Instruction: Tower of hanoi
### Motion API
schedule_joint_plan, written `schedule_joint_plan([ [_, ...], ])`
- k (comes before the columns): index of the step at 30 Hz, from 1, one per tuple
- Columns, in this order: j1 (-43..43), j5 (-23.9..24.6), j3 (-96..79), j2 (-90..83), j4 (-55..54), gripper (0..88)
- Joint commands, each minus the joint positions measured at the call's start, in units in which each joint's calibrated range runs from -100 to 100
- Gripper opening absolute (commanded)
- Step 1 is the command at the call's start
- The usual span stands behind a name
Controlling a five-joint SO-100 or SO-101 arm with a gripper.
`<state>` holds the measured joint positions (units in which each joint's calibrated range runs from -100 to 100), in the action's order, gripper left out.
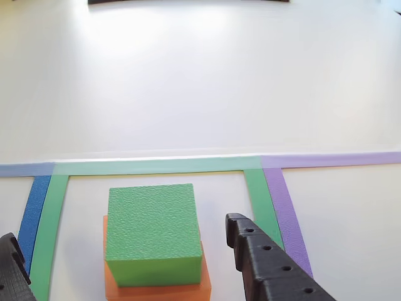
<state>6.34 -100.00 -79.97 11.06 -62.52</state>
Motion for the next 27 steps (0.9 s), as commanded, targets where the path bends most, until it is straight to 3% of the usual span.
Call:
schedule_joint_plan([
  [1,-0.89,0.00,1.68,0.08,-1.62,37.7],
  [27,-2.57,0.00,1.41,0.56,-1.54,13.8],
])
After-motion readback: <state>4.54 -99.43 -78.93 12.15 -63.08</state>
